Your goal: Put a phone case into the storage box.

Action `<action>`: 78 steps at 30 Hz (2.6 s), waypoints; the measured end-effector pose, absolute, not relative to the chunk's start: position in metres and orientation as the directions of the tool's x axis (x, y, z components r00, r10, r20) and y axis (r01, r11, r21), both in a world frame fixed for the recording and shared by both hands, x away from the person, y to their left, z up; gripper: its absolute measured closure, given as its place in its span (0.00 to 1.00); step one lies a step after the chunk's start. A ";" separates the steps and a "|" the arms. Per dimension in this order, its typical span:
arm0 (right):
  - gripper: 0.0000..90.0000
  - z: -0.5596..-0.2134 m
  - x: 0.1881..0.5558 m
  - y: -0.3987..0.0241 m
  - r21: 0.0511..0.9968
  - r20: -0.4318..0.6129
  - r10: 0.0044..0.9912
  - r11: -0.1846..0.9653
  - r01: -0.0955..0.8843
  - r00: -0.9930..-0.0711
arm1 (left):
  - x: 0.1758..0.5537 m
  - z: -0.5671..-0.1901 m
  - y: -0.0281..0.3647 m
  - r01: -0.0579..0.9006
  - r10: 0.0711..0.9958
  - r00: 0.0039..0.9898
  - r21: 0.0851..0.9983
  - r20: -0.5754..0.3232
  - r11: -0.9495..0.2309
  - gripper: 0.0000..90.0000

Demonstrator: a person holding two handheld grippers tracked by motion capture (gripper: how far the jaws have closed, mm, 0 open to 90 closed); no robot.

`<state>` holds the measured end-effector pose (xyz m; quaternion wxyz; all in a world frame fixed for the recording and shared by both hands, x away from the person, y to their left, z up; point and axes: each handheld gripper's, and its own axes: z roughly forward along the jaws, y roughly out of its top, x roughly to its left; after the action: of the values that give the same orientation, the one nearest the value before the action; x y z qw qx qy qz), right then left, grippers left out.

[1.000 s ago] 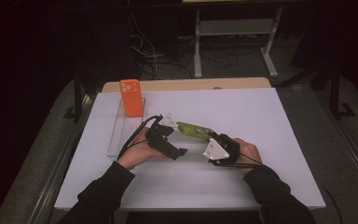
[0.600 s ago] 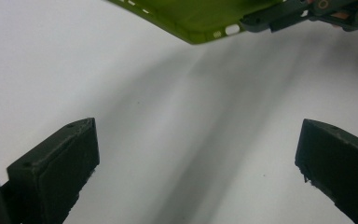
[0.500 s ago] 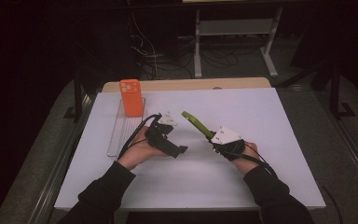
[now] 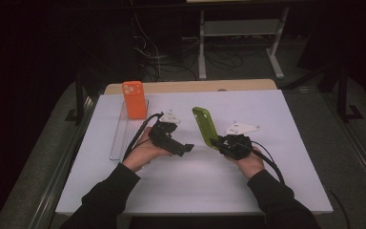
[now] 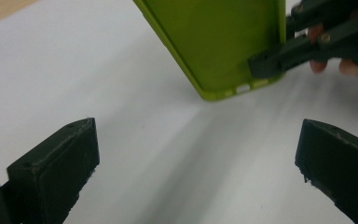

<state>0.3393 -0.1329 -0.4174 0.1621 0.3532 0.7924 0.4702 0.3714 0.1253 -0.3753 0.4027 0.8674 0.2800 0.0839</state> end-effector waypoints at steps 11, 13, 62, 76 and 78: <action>0.85 -0.417 0.338 -0.132 0.855 0.161 0.713 0.245 0.457 -0.683 | 0.388 -0.363 0.108 0.442 0.567 0.807 0.805 -0.165 -0.395 0.00; 0.85 -0.417 0.338 -0.132 0.858 0.162 0.711 0.240 0.453 -0.684 | 0.391 -0.363 0.105 0.441 0.559 0.810 0.813 -0.177 -0.381 0.00; 0.65 -0.417 0.338 -0.121 0.840 0.163 0.679 0.285 0.461 -0.716 | 0.409 -0.363 0.079 0.445 0.577 0.785 0.853 -0.225 -0.272 0.14; 0.11 -0.420 0.327 -0.147 0.773 0.124 0.700 0.376 0.510 -0.703 | 0.419 -0.323 0.123 0.435 0.660 0.737 0.851 -0.147 -0.295 0.15; 0.02 -0.423 0.322 -0.152 0.765 0.117 0.693 0.394 0.510 -0.711 | 0.421 -0.315 0.130 0.432 0.674 0.726 0.853 -0.136 -0.292 0.15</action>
<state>0.3224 -0.1515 -0.4234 0.1110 0.3634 0.8275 0.4133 0.4207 0.1304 -0.3151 0.4823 0.7939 0.3483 0.1259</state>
